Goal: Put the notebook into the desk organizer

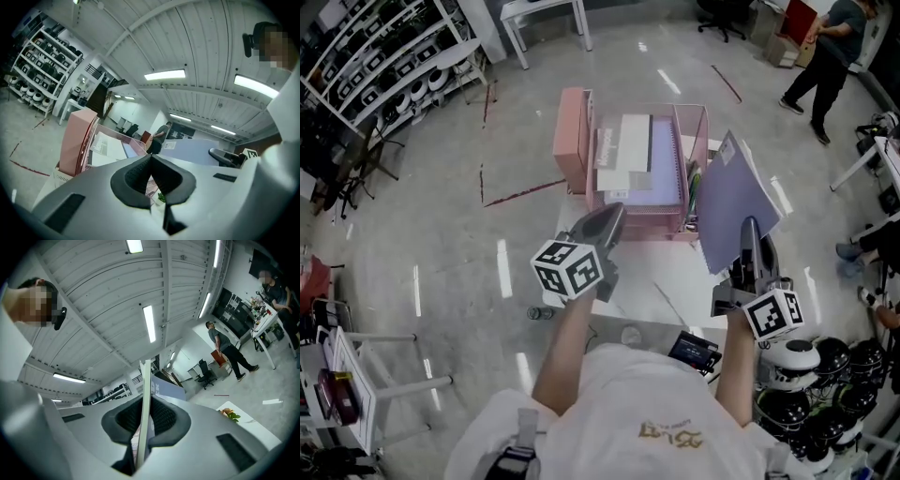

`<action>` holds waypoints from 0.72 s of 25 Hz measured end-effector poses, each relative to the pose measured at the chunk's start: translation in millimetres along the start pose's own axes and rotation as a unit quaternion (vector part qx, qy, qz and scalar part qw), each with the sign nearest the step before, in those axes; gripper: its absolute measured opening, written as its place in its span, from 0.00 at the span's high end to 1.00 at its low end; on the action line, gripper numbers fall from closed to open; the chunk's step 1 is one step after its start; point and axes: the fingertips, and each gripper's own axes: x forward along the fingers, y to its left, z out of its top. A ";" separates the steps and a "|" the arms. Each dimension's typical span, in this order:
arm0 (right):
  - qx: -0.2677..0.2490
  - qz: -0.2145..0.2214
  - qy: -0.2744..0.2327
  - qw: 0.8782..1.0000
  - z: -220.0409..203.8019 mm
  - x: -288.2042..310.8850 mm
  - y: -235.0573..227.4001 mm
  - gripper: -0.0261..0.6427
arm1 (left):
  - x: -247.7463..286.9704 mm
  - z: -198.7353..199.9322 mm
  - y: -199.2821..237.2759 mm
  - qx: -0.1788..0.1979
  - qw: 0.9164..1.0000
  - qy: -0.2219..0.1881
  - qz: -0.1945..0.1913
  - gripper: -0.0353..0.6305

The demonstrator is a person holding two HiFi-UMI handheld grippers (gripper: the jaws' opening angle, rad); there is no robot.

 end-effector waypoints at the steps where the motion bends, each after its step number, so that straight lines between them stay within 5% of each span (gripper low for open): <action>1: 0.002 0.000 0.000 1.000 -0.3 2.9 -1.9 0.90 | 2.5 -0.4 1.3 0.000 1.000 0.002 0.001 0.92; 18: 0.019 0.061 0.017 0.998 26.8 34.8 -24.6 0.90 | 15.7 9.4 -6.5 0.003 0.998 -0.013 0.061 0.92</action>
